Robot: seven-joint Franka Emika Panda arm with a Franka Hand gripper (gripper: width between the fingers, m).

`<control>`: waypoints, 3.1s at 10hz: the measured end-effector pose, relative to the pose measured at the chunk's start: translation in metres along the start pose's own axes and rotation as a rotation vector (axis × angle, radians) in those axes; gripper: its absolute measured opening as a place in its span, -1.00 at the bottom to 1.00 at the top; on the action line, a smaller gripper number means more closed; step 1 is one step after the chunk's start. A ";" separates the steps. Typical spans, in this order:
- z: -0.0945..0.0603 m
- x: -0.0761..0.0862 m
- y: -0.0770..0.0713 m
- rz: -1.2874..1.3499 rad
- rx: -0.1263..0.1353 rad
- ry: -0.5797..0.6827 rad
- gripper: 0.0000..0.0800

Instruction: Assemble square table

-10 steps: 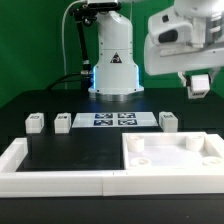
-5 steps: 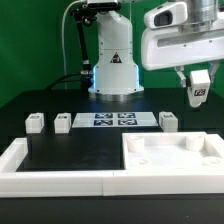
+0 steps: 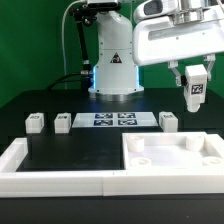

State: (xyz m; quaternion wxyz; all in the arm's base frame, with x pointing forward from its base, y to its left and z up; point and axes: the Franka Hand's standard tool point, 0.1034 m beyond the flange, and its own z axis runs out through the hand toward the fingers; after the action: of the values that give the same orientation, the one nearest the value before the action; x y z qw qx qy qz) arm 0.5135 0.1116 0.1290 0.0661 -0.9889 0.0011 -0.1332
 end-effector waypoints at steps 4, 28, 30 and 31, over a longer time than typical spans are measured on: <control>0.011 0.004 0.001 -0.024 -0.004 0.082 -0.27; 0.065 0.087 0.005 -0.199 -0.005 0.221 -0.27; 0.073 0.082 0.004 -0.200 -0.006 0.227 -0.27; 0.075 0.080 0.004 -0.200 -0.006 0.224 -0.27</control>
Offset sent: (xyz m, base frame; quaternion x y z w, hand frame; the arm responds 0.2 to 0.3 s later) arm 0.0274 0.0006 -0.0134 -0.0147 0.0392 -0.0572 0.9975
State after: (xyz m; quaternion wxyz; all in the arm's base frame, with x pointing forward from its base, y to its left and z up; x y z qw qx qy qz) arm 0.6106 0.1157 0.0777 0.0489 -0.9633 -0.0894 -0.2484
